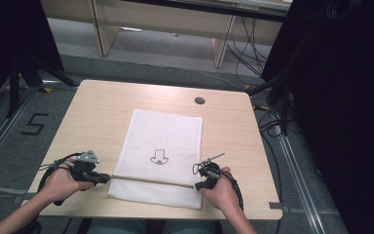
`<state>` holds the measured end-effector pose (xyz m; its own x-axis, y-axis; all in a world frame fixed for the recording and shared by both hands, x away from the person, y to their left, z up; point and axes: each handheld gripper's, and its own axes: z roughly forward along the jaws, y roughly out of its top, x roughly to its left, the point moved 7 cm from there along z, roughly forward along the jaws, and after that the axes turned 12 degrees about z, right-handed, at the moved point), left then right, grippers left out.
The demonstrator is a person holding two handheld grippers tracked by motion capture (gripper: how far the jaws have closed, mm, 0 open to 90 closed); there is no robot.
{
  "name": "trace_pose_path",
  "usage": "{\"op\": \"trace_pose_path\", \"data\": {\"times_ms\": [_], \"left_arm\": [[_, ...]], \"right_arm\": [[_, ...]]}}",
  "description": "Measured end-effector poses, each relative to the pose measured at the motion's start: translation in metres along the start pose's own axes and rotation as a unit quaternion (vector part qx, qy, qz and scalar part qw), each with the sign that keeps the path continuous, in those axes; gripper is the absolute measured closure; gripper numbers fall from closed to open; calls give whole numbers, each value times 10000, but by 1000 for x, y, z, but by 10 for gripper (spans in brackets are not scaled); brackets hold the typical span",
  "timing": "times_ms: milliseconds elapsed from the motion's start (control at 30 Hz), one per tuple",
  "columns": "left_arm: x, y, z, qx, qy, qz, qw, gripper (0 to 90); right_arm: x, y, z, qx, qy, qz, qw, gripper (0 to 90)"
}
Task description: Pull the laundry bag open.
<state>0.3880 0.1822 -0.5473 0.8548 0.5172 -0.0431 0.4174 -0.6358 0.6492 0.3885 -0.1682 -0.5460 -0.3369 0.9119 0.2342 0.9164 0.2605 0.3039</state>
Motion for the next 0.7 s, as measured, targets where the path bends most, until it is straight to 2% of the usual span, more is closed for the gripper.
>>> {"op": "trace_pose_path", "data": {"times_ms": [100, 133, 200, 233, 267, 300, 333, 367, 400, 433, 467, 500, 533, 567, 600, 633, 667, 700], "left_arm": [[0, 0, 1, -96, -46, -29, 9999, 866], [-2, 0, 3, -213, -198, -160, 9994, 833], [-4, 3, 3, -378, -258, -240, 9987, 752], [-4, 3, 3, -378, -258, -240, 9987, 726], [-6, 7, 2, -495, -264, -306, 9980, 712], [-7, 10, 2, -593, -193, -276, 9977, 695], [-7, 10, 2, -593, -193, -276, 9977, 656], [-8, 12, 2, -629, -202, -244, 9975, 656], [-9, 14, 3, -701, -161, -266, 9971, 583], [-7, 17, 3, -809, -29, -123, 9966, 563], [-6, 18, 3, -857, 10, -89, 9963, 542], [-6, 18, 3, -857, 10, -89, 9963, 518], [-5, 21, 2, -983, 112, -141, 9950, 491], [-5, 21, 2, -983, 112, -141, 9950, 475], [-2, 24, 0, -1143, 136, -164, 9932, 454], [0, 24, -1, -1197, 170, -151, 9925, 441], [2, 24, -2, -1212, 195, -169, 9923, 427], [2, 24, -2, -1212, 195, -169, 9923, 416]], "right_arm": [[-1, 1, 0, -56, 11, -43, 10000, 900], [0, -1, 0, -27, 5, 122, 9999, 900], [-1, -1, 0, -51, 44, 76, 9999, 900], [-1, -1, 0, -51, 44, 76, 9999, 900], [-1, -1, 0, -81, 36, 76, 9999, 900], [-1, -1, 0, -87, 30, 58, 9999, 900], [0, -1, -1, -97, -13, 31, 9999, 898], [0, -1, -1, -97, -13, 31, 9999, 898], [1, -2, 0, -119, -5, -16, 9999, 878], [1, -2, -1, -176, -33, -30, 9998, 856], [2, -2, -1, -200, 6, -19, 9998, 829], [2, -2, -1, -228, 45, -45, 9997, 796], [4, -3, -2, -217, 43, 20, 9998, 774], [4, -3, -2, -217, 43, 20, 9998, 774], [6, -5, -2, -218, 27, -39, 9998, 745], [8, -5, -3, -270, 11, -51, 9996, 735], [8, -5, -3, -282, 30, -126, 9995, 729], [10, -5, -5, -297, -51, -79, 9995, 718]]}}
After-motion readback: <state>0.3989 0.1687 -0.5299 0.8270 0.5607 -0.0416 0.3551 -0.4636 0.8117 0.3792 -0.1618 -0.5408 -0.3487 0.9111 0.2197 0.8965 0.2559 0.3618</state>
